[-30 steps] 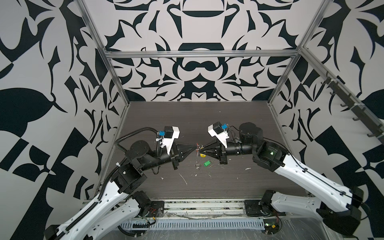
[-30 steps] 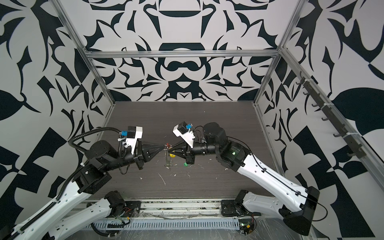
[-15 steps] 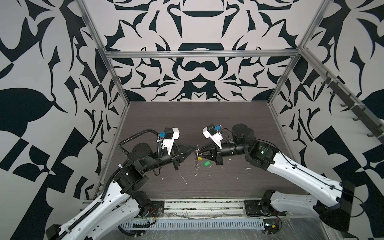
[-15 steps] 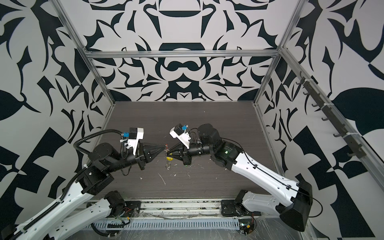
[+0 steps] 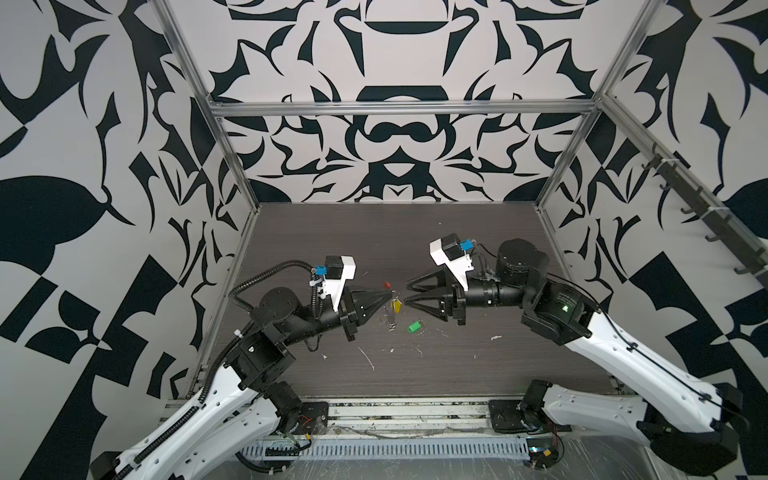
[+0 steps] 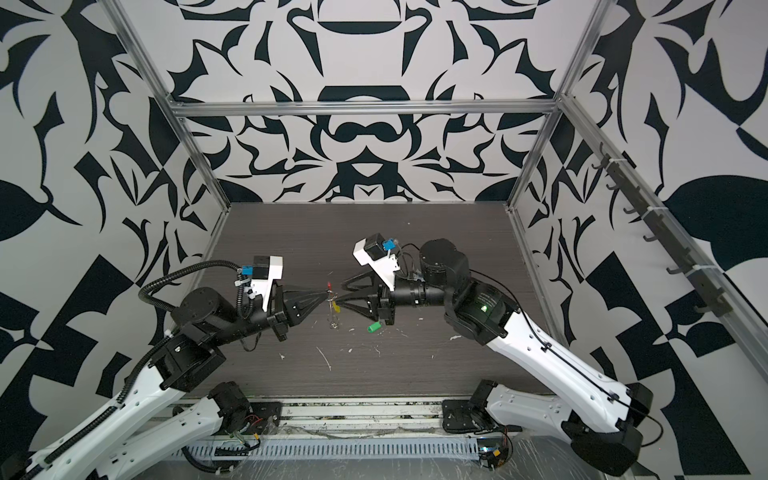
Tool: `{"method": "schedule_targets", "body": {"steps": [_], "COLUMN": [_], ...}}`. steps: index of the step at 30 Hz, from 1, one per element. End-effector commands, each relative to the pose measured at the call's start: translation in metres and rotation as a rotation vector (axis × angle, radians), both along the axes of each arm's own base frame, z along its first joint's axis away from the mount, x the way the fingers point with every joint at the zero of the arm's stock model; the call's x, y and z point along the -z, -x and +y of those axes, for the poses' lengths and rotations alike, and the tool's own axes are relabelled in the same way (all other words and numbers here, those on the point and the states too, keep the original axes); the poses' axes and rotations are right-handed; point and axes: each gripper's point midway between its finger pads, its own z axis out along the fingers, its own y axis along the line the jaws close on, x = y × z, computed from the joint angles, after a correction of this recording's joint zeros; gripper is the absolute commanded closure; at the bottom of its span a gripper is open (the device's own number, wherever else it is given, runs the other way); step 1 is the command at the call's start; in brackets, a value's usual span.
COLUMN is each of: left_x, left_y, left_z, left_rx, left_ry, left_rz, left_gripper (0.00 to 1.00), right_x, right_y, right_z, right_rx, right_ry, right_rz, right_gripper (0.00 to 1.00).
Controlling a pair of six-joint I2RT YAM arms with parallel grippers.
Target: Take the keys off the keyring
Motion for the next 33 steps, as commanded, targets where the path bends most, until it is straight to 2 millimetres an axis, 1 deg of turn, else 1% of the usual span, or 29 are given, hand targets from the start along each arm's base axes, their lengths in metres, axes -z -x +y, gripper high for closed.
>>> {"method": "schedule_targets", "body": {"steps": [1,5,12,13,17,20,27,29,33], "left_x": [-0.022,-0.021,-0.019,-0.019,-0.018,-0.02,-0.018,-0.018,-0.017], "left_y": [0.008,0.011,0.016,0.015,0.011,0.01,0.006,0.007,0.008], "left_z": [0.004,0.003,-0.001,-0.001,0.002,0.004,0.004,0.004,0.004], "left_rx": [0.022,0.041,0.078,0.075,0.041,0.029,0.014,0.015,0.019], "left_ry": [0.055,0.051,0.043,0.043,0.045,0.051,0.047,0.046,0.041], "left_rz": [-0.046,-0.047,-0.045,-0.041,-0.041,-0.044,-0.037,-0.038,-0.036], "left_gripper": [1.0,1.0,1.0,1.0,1.0,1.0,1.0,1.0,1.0], "right_x": [-0.004,0.004,0.008,0.009,0.013,0.016,0.017,0.017,0.015], "right_y": [-0.003,0.005,0.012,0.012,0.013,0.014,0.013,0.012,0.01], "right_z": [0.011,0.015,0.015,0.015,0.015,0.014,0.012,0.012,0.01], "right_rx": [-0.027,-0.09,-0.136,-0.134,-0.137,-0.138,-0.121,-0.116,-0.093], "right_ry": [-0.039,-0.055,-0.048,-0.044,-0.03,-0.023,-0.023,-0.022,-0.031], "right_rz": [-0.019,0.005,0.015,0.018,0.031,0.041,0.041,0.042,0.032], "right_gripper": [0.58,0.58,0.58,0.59,0.75,0.8,0.83,0.79,0.79]}}
